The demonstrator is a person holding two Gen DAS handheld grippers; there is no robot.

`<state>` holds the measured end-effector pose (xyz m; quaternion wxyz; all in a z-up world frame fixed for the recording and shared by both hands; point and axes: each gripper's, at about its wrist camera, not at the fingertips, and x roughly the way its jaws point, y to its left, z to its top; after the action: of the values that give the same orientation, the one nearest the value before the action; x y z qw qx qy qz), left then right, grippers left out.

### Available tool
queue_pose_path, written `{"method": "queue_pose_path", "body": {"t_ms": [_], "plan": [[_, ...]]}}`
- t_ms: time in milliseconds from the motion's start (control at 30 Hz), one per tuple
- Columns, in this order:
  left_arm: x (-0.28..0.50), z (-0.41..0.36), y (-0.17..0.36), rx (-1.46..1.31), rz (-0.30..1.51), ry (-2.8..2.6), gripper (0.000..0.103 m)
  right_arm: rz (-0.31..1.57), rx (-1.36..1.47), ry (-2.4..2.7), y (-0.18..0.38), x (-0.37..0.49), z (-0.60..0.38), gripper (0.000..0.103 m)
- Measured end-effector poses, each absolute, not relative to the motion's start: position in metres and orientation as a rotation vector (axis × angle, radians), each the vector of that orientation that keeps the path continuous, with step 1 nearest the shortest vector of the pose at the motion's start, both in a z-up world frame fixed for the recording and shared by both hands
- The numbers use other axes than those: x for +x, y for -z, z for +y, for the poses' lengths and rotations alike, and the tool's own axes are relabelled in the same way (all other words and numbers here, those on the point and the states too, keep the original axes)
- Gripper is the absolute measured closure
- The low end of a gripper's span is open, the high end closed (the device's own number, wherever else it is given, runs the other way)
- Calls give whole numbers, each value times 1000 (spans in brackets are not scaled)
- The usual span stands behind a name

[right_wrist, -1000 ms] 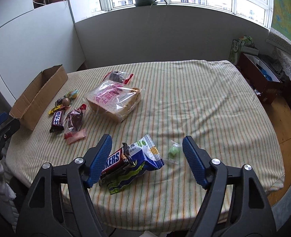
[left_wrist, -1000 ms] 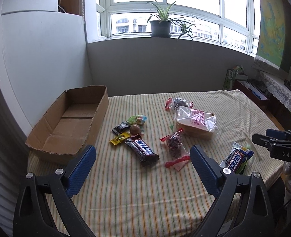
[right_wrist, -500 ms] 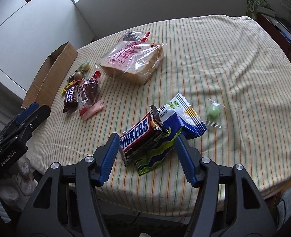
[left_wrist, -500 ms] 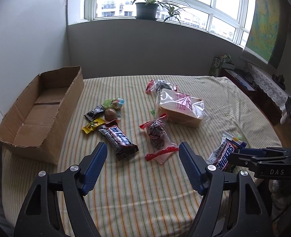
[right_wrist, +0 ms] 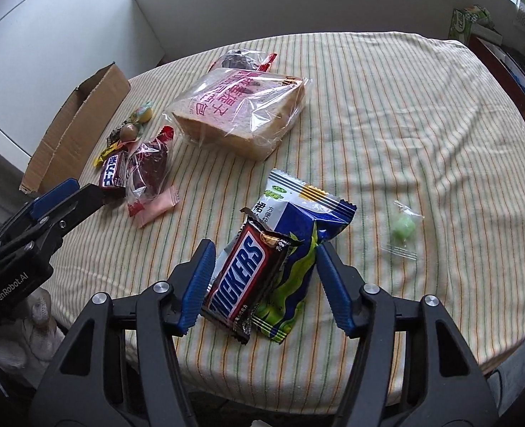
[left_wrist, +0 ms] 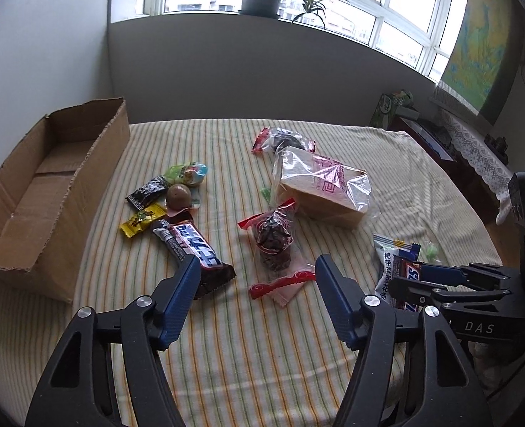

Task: Organize snacks
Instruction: 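Grasp the Snickers bar with the right gripper while the left gripper approaches the red-tagged bag, then grasp the red-tagged dried fruit bag with the left gripper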

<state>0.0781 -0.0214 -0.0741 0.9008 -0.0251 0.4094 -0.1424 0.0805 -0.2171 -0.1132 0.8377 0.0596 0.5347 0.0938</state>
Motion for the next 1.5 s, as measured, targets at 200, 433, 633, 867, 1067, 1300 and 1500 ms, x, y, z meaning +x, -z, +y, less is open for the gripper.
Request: {"method": "queue_pose_path", "body": {"t_ms": [200, 433, 633, 867, 1067, 1300, 1500], "plan": [[93, -23, 81, -57, 874, 305, 37, 1129, 34, -194, 114, 74, -210, 54], [103, -28, 87, -57, 896, 324, 37, 1163, 66, -198, 118, 75, -220, 55], [107, -26, 88, -55, 901, 316, 37, 1159, 79, -201, 116, 73, -232, 71], [121, -33, 95, -42, 947, 317, 39, 1150, 75, -203, 113, 70, -234, 72], [135, -35, 107, -70, 1004, 352, 66, 1135, 114, -204, 107, 66, -246, 72], [130, -37, 107, -70, 988, 361, 74, 1109, 131, -212, 96, 67, -251, 72], [123, -25, 95, -87, 957, 346, 74, 1073, 119, -246, 81, 71, -240, 72]]}}
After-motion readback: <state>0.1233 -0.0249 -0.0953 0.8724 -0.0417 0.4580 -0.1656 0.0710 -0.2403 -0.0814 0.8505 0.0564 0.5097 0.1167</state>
